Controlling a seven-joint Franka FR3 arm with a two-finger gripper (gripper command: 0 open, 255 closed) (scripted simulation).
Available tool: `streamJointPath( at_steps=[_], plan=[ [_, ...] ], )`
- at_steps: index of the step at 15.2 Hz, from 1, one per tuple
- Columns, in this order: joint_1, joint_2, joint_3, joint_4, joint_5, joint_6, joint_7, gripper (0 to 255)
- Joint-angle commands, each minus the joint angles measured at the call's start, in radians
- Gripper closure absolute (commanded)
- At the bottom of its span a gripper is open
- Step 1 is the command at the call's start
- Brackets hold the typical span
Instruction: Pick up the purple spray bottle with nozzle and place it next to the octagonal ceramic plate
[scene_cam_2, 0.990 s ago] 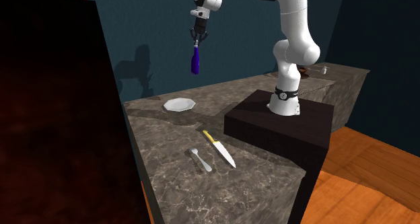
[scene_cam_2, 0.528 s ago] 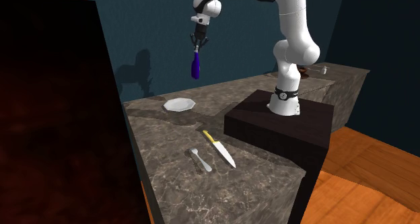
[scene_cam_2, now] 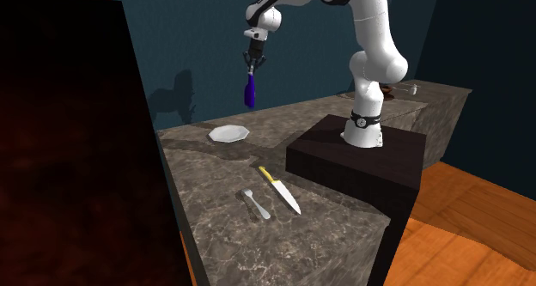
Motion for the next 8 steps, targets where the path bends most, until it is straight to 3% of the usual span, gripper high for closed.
streamJointPath(
  at_steps=[1,8],
  plan=[
    [-0.013,0.016,0.015,-0.010,0.021,0.018,-0.016,255],
    [-0.052,0.067,0.065,-0.043,0.092,0.076,-0.070,255]
  ],
)
